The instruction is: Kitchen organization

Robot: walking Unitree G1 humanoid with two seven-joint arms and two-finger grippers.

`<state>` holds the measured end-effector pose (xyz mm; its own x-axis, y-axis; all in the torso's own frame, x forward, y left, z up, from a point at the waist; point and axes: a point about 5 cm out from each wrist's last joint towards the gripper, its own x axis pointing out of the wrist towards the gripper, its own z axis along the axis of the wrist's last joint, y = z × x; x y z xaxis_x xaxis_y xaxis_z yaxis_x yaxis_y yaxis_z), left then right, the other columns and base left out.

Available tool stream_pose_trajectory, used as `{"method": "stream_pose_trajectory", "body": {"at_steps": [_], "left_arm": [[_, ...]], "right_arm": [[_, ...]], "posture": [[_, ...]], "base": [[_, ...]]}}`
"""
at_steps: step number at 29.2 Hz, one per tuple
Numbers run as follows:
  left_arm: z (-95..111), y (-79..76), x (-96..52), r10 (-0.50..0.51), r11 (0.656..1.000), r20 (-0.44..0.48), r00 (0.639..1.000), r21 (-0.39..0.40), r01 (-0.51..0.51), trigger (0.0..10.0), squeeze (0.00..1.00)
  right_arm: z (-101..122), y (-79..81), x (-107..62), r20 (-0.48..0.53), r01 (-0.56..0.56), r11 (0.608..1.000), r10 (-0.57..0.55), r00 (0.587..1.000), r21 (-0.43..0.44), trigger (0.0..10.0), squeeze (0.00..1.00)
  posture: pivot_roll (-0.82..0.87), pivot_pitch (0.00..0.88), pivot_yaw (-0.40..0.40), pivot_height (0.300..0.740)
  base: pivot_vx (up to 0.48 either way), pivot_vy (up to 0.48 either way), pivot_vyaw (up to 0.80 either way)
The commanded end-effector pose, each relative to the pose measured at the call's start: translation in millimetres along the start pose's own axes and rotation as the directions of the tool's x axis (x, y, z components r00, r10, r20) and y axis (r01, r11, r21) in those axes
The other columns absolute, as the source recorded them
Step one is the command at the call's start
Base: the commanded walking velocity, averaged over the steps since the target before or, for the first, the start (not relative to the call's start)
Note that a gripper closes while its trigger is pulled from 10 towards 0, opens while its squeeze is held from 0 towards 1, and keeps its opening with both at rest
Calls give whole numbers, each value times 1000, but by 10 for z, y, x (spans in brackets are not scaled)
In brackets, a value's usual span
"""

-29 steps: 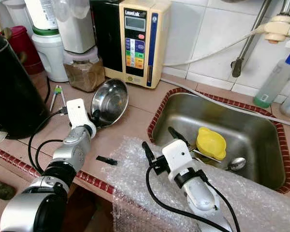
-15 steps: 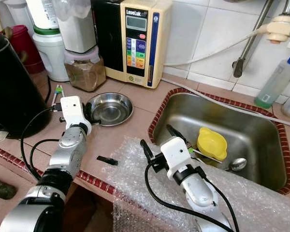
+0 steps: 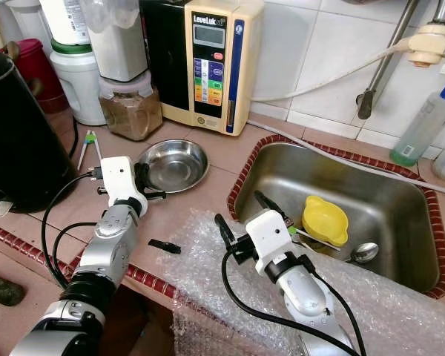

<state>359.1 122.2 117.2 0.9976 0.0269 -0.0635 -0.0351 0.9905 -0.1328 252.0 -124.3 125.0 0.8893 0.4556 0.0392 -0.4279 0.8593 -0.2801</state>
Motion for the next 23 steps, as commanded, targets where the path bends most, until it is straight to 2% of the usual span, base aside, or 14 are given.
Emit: {"method": "stream_pose_trajectory", "body": {"at_steps": [1, 8, 13, 14, 16, 17, 23], "left_arm": [[98, -5, 26, 11, 1000, 29, 1000, -22, -11, 0, 0], [355, 30, 23, 11, 1000, 200, 980, -1, -11, 0, 0], [320, 11, 12, 3, 1000, 187, 982, 4, -4, 0, 0], [282, -2, 11, -2, 1000, 164, 986, -4, 3, 2471, 0], [262, -10, 11, -8, 1000, 151, 989, -17, 10, 2471, 0], [247, -17, 13, -3, 999, 137, 991, -48, 9, 10000, 1000], [220, 13, 80, 64, 995, 42, 997, -82, -60, 10000, 1000]], "right_arm": [[5, -21, 15, 6, -1, 1000, 1, 1000, -6, 10000, 761], [5, -9, 23, 9, -6, 1000, 6, 1000, -4, 10000, 761], [2, -22, 26, 9, -5, 1000, 5, 1000, -7, 10000, 761], [2, -28, 29, 10, -3, 1000, 4, 1000, -9, 10000, 761], [4, -30, 31, 10, -3, 1000, 3, 1000, -9, 10000, 761], [8, -35, 35, 11, -3, 1000, 3, 1000, -11, 10000, 761], [13, -29, 49, 14, -8, 1000, 9, 1000, -12, 10000, 761]], "posture": [[90, 0, -28, 740], [92, 0, -30, 740], [89, 0, -31, 740], [88, 0, -32, 740], [88, 0, -32, 740], [89, 0, -33, 740], [93, 0, -35, 740]], "base": [[0, 0, 0], [0, 0, 0], [0, 0, 0], [0, 0, 0], [0, 0, 0], [0, 0, 0], [0, 0, 0]]}}
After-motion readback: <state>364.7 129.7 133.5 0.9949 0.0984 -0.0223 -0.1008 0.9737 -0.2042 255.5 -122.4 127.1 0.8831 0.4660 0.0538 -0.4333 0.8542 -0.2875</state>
